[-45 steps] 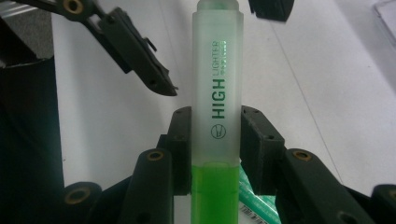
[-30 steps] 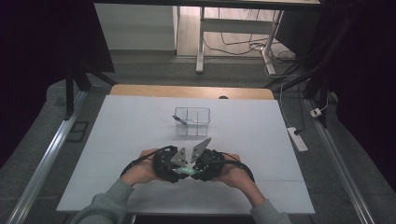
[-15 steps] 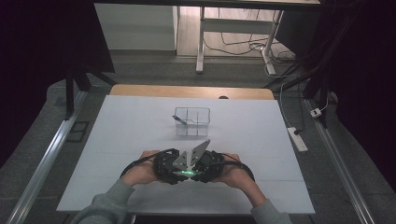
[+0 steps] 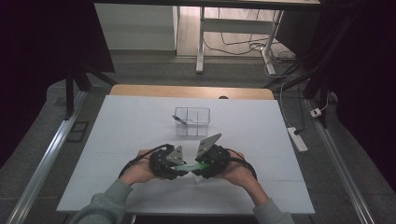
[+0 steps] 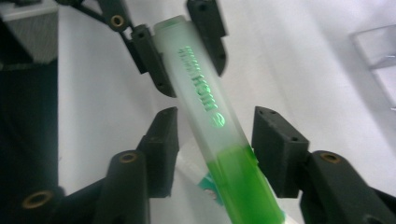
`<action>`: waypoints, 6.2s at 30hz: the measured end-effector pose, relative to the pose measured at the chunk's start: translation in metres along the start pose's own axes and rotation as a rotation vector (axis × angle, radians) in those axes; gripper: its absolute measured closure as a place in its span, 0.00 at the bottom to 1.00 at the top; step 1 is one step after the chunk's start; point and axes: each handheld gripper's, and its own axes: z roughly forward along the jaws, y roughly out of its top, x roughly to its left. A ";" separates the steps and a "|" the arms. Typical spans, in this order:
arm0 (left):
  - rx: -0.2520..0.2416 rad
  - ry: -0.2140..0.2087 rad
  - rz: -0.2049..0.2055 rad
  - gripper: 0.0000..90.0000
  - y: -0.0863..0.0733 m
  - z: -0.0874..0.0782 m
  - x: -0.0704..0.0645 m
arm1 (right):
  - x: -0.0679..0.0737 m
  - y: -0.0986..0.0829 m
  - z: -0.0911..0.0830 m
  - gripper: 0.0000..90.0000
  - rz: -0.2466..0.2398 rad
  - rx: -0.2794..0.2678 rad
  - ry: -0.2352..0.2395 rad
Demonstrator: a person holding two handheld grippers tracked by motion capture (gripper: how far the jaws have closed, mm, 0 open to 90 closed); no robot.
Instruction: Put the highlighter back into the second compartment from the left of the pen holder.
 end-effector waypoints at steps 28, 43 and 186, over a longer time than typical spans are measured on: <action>-0.201 0.167 -0.174 0.71 -0.021 -0.017 0.011 | -0.029 -0.032 -0.028 0.40 0.400 -0.296 -0.159; -0.253 0.226 -0.202 0.71 -0.021 -0.012 0.008 | -0.033 -0.037 -0.031 0.40 0.512 -0.403 -0.128; -0.217 0.243 -0.353 0.48 -0.060 -0.015 -0.001 | -0.042 0.004 -0.053 0.74 0.344 -0.651 -0.235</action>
